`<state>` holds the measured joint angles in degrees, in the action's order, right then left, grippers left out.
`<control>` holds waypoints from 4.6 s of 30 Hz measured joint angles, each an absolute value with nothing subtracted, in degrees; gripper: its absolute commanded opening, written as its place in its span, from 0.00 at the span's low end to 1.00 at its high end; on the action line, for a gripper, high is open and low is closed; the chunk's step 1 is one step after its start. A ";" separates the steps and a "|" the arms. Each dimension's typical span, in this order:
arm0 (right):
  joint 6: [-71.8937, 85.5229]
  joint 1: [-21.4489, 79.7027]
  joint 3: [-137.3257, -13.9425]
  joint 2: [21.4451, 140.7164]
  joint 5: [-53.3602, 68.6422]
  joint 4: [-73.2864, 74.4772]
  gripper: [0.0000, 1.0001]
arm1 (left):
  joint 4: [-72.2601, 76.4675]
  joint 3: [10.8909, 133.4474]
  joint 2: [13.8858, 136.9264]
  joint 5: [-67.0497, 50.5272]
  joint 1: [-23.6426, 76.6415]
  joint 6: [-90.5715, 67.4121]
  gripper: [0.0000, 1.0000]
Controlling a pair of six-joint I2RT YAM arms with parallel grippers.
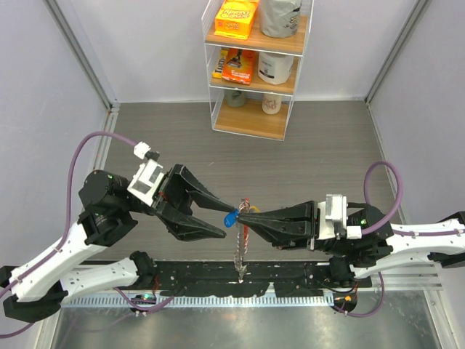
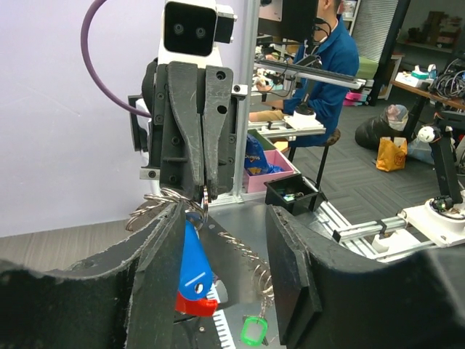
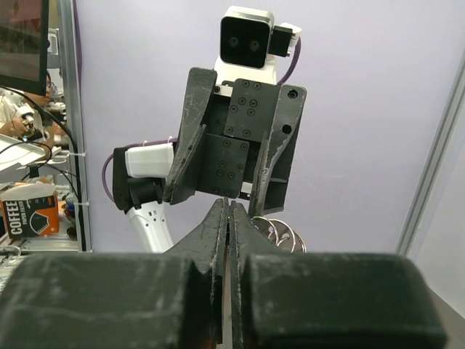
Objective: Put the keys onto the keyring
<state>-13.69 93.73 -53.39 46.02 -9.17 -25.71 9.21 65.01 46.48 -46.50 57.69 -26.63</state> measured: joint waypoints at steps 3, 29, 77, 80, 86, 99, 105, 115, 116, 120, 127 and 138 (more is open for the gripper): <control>-14.00 93.73 -53.52 46.02 -9.34 -25.76 0.06 | 9.19 65.01 46.74 -46.52 57.69 -26.74 0.45; -16.01 93.67 -55.02 47.66 -9.76 -26.63 0.06 | 9.56 65.08 49.28 -46.54 57.80 -28.21 0.26; -12.88 93.62 -75.75 42.44 -12.12 14.72 0.48 | -10.83 71.02 52.29 -44.27 58.11 -19.00 0.00; -12.43 93.62 -80.16 43.81 -11.84 22.13 0.46 | -13.10 71.35 52.60 -44.62 58.11 -17.76 0.00; -12.08 93.62 -86.30 49.04 -9.28 34.79 0.43 | -18.39 72.03 53.15 -44.91 58.11 -14.39 0.00; -13.39 93.62 -90.76 59.57 -5.19 45.56 0.40 | -26.52 72.23 53.21 -46.76 58.11 -8.69 0.00; -13.39 93.47 -91.20 60.88 -4.99 45.56 0.39 | -27.88 72.23 52.40 -47.88 58.11 -7.70 0.00; -13.39 92.86 -92.71 61.30 -5.45 44.51 0.39 | -29.69 72.23 51.77 -49.36 58.11 -5.50 0.00; -13.39 92.73 -92.79 61.45 -5.45 44.34 0.39 | -29.82 72.20 51.68 -49.41 58.11 -5.45 0.00; -13.39 92.25 -92.79 62.43 -5.43 43.86 0.39 | -30.06 72.20 51.22 -49.63 58.11 -5.28 0.00; -13.39 90.91 -92.79 64.16 -4.80 43.20 0.35 | -30.35 72.20 50.96 -50.09 58.11 -5.19 0.00; -13.34 89.36 -92.79 64.66 -2.17 42.83 0.31 | -30.46 72.20 50.81 -50.06 58.11 -4.73 0.00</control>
